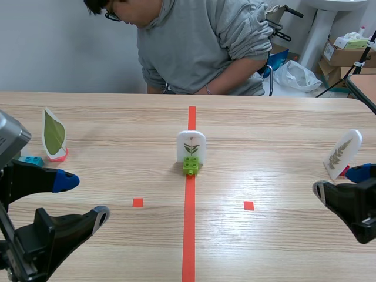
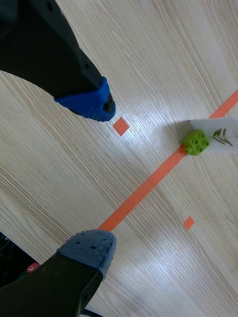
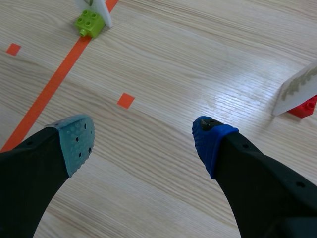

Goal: Do the leaf sorting experiment

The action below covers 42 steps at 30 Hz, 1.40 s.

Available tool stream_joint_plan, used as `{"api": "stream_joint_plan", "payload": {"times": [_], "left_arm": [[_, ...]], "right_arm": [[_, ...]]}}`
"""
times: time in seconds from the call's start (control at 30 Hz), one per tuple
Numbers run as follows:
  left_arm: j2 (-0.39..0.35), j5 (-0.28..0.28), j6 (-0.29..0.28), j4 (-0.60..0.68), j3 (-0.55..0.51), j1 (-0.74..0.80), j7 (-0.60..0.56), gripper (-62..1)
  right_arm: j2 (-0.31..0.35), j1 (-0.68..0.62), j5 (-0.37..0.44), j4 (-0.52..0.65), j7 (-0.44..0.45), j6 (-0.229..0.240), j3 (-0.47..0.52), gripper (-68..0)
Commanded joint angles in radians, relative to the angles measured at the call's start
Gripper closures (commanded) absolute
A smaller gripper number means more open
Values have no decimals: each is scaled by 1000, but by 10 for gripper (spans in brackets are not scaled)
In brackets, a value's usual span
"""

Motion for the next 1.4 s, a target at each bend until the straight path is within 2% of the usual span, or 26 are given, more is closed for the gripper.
{"api": "stream_joint_plan", "payload": {"times": [0.0,0.2,0.37,0.5,0.9,1.07,1.37], "left_arm": [[5,-7,-2,3,-3,-3,-17,-477],[5,-7,-2,-10,-3,-3,-17,-478],[5,-7,-2,-28,-3,-3,-17,-477],[5,-7,-2,-28,-3,-3,-17,-477],[13,-7,-2,-28,-3,-3,-18,-477],[38,-7,-2,-28,-3,-3,-17,-477],[44,-7,-2,-28,-3,-3,-17,-477]], "right_arm": [[36,43,5,-28,14,1,-17,-411],[80,174,-31,-150,11,1,-113,-411],[84,310,-74,-249,11,1,-222,-411],[84,426,-85,-329,11,1,-324,-411],[78,798,-225,-554,73,1,-673,-411],[43,933,-251,-641,100,20,-777,-411],[-88,1097,-258,-822,113,48,-906,-408]]}}
